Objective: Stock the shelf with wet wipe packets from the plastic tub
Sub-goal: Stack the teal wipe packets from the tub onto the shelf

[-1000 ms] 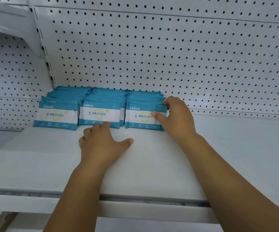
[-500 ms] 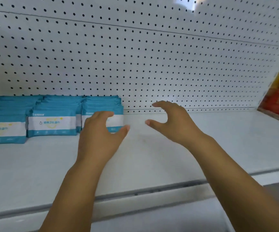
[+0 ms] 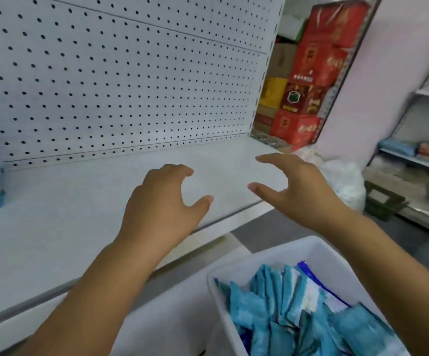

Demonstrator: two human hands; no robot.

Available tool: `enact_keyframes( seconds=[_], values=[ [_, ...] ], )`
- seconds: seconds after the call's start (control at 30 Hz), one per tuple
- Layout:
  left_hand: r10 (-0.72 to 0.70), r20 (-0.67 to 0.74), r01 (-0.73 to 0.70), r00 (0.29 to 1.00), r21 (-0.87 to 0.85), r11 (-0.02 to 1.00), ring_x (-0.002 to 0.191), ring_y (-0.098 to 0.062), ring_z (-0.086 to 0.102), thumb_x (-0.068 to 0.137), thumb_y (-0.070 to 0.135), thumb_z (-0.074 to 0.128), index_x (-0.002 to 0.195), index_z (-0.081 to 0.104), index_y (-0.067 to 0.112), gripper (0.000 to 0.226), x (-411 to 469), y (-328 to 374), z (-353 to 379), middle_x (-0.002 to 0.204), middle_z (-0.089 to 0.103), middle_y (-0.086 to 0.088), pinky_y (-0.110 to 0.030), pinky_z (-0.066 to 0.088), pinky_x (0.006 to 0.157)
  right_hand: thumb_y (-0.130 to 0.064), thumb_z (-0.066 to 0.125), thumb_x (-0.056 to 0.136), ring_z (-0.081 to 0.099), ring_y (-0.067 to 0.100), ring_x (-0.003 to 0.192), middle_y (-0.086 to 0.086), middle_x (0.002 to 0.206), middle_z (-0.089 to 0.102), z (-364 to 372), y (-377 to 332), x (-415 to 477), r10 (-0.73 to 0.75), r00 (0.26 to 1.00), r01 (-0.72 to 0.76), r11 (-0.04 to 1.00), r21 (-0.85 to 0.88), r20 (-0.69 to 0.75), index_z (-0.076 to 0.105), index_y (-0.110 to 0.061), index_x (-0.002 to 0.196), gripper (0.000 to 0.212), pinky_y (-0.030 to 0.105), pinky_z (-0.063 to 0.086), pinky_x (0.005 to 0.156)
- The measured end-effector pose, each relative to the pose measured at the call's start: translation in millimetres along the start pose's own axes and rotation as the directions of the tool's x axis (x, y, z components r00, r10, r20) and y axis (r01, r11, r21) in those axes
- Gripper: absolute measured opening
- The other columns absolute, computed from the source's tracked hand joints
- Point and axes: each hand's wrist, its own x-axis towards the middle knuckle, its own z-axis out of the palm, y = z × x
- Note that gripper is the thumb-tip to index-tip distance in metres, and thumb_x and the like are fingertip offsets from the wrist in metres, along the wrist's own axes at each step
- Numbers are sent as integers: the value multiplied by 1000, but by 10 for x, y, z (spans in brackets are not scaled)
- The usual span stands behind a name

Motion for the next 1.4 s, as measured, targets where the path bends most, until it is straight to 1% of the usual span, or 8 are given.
enact_keyframes(
  seconds=[0.2,0.4,0.6,0.77,0.9,1.1,1.2,1.4],
  values=[
    [119,213,-102,970,-85,991,121,-12,53,87,55,67,131,58,32,51,-134,646,677,130,59,14,-31,45,93,-48,71,86,52,5,116,-11,131,59,-181,832,-857,308,951,-309,951,4,35,53,-30,141,60,17,35,92],
    [17,466,66,884,-160,985,104,-12,63,81,51,74,122,63,30,47,-501,496,1406,114,65,14,-35,53,91,-47,74,85,58,13,121,-7,135,62,296,1573,-1660,518,818,-529,848,-25,251,58,-24,137,59,27,46,100],
    [-2,612,-14,791,21,1000,136,-22,45,78,63,73,146,47,22,84,-837,25,1816,151,47,0,-42,42,110,-40,81,81,56,13,122,-3,138,58,870,2022,-1795,578,675,-636,771,-37,459,55,-18,139,68,16,36,95],
    [-32,688,-94,725,144,985,147,-27,27,81,66,67,147,41,25,81,-977,-221,1961,155,38,-4,-48,31,116,-35,77,87,46,26,133,5,153,44,1267,2325,-1632,602,628,-647,756,-99,492,41,-20,150,74,32,38,104],
    [-11,736,-209,677,206,956,147,-30,24,79,68,66,145,39,30,81,-969,-309,2015,154,37,-6,-52,27,117,-30,75,89,39,25,140,3,156,39,1417,2361,-1507,550,613,-651,759,-33,567,36,-22,153,76,32,31,111],
    [-33,744,-195,667,217,957,142,-27,28,75,68,70,129,48,33,68,-908,-334,2035,136,49,1,-53,28,114,-37,83,80,43,25,137,2,150,46,1594,2301,-1452,423,643,-520,853,-42,639,39,-26,152,86,39,35,115],
    [-47,753,-173,656,211,962,148,-28,20,76,67,71,132,48,33,69,-905,-343,2046,143,47,1,-53,22,118,-45,85,75,41,28,135,5,144,49,1607,2310,-1418,421,633,-490,868,-85,649,39,-28,151,91,48,35,115],
    [-46,759,-193,649,223,956,146,-29,23,78,63,72,130,48,30,66,-903,-271,2019,141,50,1,-50,27,116,-63,84,64,34,23,106,-3,103,49,1551,2294,-1362,427,639,-334,903,-269,639,57,-26,104,61,46,34,93]
  ],
)
